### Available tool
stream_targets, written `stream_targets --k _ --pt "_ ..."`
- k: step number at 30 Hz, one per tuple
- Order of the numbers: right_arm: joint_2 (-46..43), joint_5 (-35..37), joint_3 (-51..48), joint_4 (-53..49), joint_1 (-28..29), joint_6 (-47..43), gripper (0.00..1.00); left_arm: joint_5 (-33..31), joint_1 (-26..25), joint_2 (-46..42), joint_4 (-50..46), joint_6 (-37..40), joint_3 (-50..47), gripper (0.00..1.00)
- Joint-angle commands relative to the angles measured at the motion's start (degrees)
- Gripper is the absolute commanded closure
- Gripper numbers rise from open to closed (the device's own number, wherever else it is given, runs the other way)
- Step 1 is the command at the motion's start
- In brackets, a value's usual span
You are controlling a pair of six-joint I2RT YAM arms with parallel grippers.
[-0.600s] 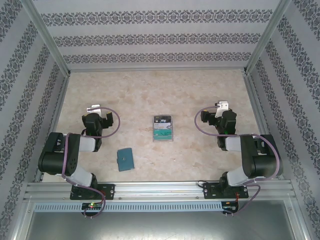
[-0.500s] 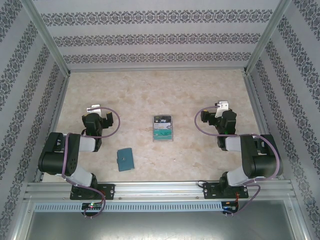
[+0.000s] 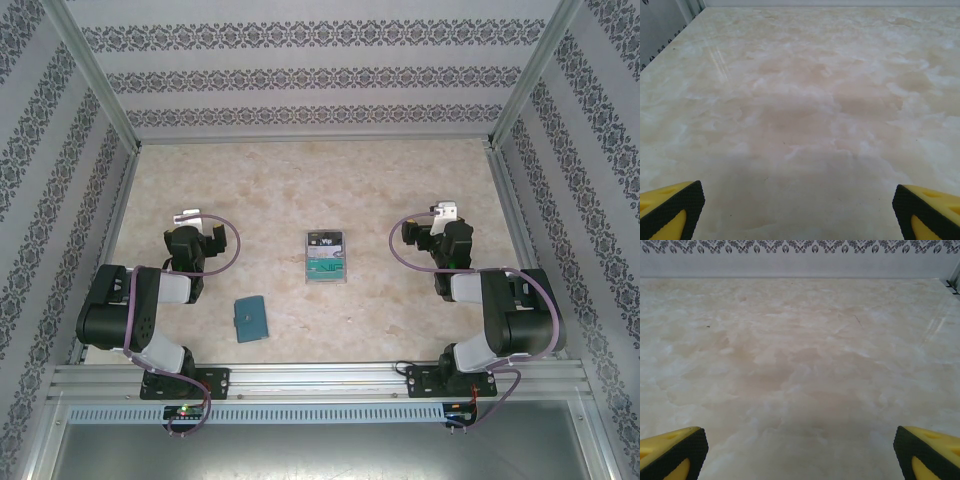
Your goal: Take the credit cards out of the card holder
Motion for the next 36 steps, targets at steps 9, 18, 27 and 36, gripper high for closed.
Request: stream_targets --k 9,18,27,36 --pt "0.37 0.47 1.39 0.45 -0.54 0.65 0.02 0.4 -0.45 0.62 2.6 0.81 0.89 0.01" --pt "0.01 2.72 1.06 0.85 -0.18 0.74 0.02 1.8 -0.45 -1.48 -1.74 1.46 2.47 0.01" --pt "-21.64 16.4 2.63 -17.23 -0.16 14.93 0.02 -4.58 -0.5 -12.98 -62.84 -12.08 34.74 0.01" --pt "-34.09 1.68 13.97 -39.98 -3.21 33.24 0.02 6.58 -0.42 -16.1 -82.2 -27.65 41.34 0.01"
